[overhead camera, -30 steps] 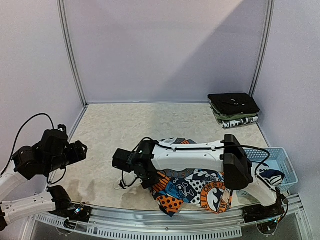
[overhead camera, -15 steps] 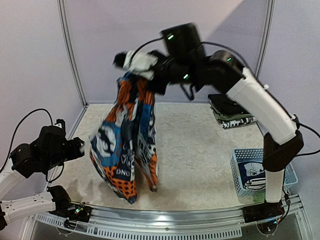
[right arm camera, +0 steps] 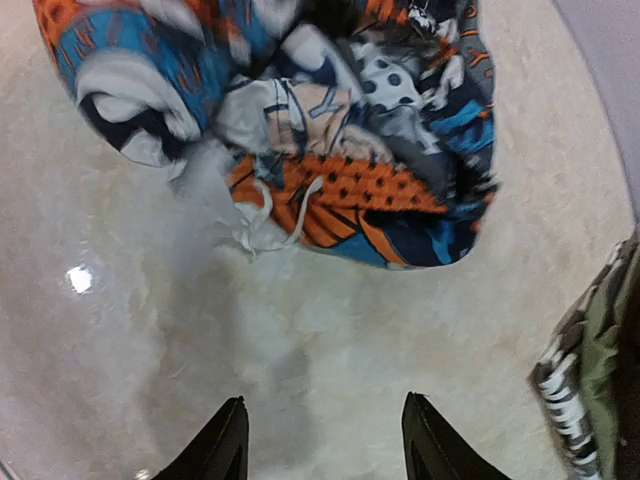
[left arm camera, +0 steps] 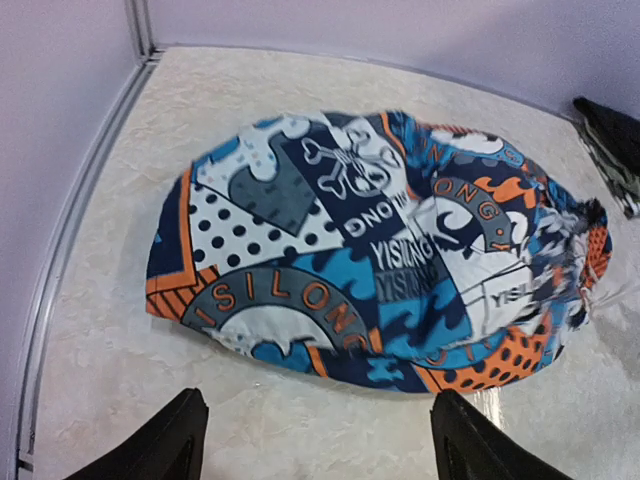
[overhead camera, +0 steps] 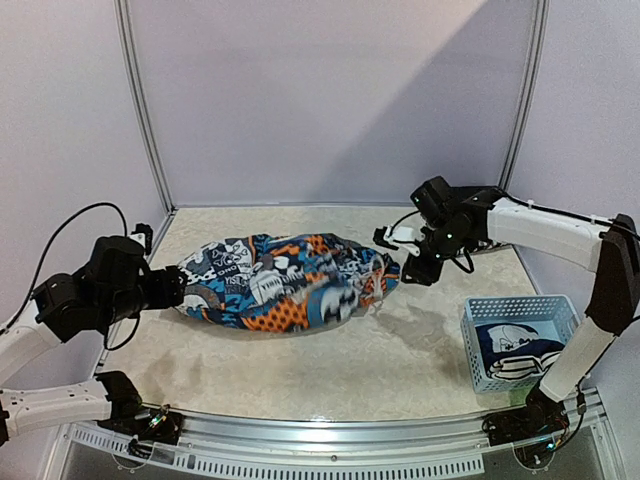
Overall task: Fold and stack the mixed laundry pile
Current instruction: Turn over the crumpled shorts at the center of the board, then pick up the crumpled shorts from the center of the board.
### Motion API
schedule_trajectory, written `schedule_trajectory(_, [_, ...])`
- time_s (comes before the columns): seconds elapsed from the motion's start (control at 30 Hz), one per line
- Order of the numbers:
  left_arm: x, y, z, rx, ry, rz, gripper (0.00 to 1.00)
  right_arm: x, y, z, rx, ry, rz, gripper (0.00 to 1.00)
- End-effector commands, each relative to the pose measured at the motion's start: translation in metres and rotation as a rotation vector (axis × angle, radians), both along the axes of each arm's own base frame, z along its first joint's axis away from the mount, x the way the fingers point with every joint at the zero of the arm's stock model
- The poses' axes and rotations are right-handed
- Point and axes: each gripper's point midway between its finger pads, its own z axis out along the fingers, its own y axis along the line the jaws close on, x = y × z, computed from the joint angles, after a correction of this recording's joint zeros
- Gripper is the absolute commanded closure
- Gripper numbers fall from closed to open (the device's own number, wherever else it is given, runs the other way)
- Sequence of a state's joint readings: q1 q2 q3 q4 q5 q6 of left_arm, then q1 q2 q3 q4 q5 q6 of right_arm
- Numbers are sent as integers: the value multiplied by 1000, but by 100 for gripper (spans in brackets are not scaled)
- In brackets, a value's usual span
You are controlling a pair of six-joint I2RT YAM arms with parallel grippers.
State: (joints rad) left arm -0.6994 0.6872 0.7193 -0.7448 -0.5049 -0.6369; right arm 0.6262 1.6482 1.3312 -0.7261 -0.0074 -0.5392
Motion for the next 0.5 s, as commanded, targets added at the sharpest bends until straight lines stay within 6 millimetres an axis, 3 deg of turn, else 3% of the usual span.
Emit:
schedule_trajectory(0.0, [22,-50,1,-20,-5,-201,22,10,-1,100,277,-145,-27,45])
schedule_trajectory(0.13, [38,-82,-10,39,67,-323,22,15,19,112,362,-89,17,43])
schedule_trajectory(0.27, [53,-78,-33,86,204,-265,22,41,52,88,439,73,-45,44])
schedule_trajectory(0.3, [56,-72,-38,68,235,-231,22,50,61,70,436,140,-69,44])
schedule_trajectory(0.37, [61,-63,-41,8,267,-181,21,63,77,58,470,253,-138,44])
schedule_trajectory(0.4, [64,-56,-43,-8,273,-157,21,65,84,29,452,338,-160,45])
schedule_trajectory(0.47, [69,-38,-45,-18,281,-98,19,66,96,7,460,442,-185,45])
